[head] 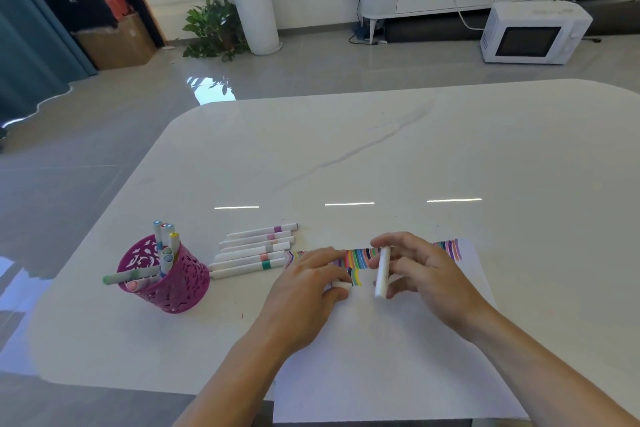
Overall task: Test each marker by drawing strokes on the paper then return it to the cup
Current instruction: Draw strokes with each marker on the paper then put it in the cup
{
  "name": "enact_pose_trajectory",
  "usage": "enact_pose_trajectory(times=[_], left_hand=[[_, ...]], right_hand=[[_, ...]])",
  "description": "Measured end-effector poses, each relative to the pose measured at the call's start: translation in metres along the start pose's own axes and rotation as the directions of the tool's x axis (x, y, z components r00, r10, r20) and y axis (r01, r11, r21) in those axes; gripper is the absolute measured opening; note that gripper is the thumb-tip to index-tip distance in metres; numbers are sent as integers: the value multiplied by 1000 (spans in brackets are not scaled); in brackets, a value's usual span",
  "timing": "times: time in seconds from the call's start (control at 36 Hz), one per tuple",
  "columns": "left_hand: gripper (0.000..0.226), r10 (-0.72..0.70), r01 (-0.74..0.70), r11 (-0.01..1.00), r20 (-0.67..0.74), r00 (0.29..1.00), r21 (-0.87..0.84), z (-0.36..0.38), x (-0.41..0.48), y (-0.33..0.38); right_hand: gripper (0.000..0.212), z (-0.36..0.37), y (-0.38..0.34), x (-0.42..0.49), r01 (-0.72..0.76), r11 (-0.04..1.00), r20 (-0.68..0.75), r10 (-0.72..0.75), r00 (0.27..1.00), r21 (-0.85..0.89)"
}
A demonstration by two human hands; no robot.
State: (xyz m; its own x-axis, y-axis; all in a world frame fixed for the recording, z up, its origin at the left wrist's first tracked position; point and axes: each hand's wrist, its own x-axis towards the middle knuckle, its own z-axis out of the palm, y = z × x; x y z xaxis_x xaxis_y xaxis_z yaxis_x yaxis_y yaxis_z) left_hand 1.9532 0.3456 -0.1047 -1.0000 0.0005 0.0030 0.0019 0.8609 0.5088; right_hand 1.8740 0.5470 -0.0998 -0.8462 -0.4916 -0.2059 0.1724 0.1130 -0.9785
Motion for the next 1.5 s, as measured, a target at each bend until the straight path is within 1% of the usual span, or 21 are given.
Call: enact_pose_trajectory(times=[0.08,0.19,0.22,0.28,0.33,0.42,0.47,0.53,0.61,0.75,0.89,1.0,1.11,1.36,1.5], left_hand=[[21,15,-15,1000,18,1000,-1,1,1,-2],[20,18,-18,1000,21,1000,-16,4,0,-4],[19,18,-18,1000,21,1000,-20,5,0,-4],[19,17,-17,1000,24,1000,-24,6,-1,-4],[18,17,-16,999,30,999,-35,6,-1,-4],[17,23,-22,999,33,999,-44,6,-1,-5],[18,22,-20,999,35,999,-43,6,-1,-6],[18,19,-17,999,41,999,-41,6,-1,-6],[18,12,-10,999,45,999,-43,6,-1,-7],[17,1,2,998,50,999,-62,6,-1,-8],[18,2,1,998,48,999,-62,7,0,-9],[18,7,-5,998,44,999,-58,7,0,-9],[17,-4,7,998,48,999,-62,7,0,-9],[17,-19,21,998,44,999,-56,10,1,-11],[18,-25,28,998,48,999,-54,10,0,-12]], right_hand=[[30,1,5,1,23,998,15,-22,1000,-61],[5,6,11,2,46,996,21,-44,999,-72],[8,7,11,2,44,996,14,-43,999,-77],[25,8,12,3,25,996,8,-25,1000,-85],[31,9,13,4,11,998,2,-11,1000,-64],[24,9,19,7,21,998,-17,-22,1000,-53],[6,9,21,8,14,999,-34,-15,999,-34],[20,9,23,7,13,1000,-53,-14,999,-27],[27,10,25,7,25,999,-81,-28,996,-42],[30,10,29,7,37,998,-104,-42,994,-56],[33,14,29,7,29,994,-111,-41,993,-105],[31,14,29,7,38,993,-117,-51,992,-114],[24,12,32,8,33,989,-113,-50,992,-141],[37,12,28,9,-6,988,-99,-10,995,-155],[39,14,19,6,-40,977,-117,15,993,-207]])
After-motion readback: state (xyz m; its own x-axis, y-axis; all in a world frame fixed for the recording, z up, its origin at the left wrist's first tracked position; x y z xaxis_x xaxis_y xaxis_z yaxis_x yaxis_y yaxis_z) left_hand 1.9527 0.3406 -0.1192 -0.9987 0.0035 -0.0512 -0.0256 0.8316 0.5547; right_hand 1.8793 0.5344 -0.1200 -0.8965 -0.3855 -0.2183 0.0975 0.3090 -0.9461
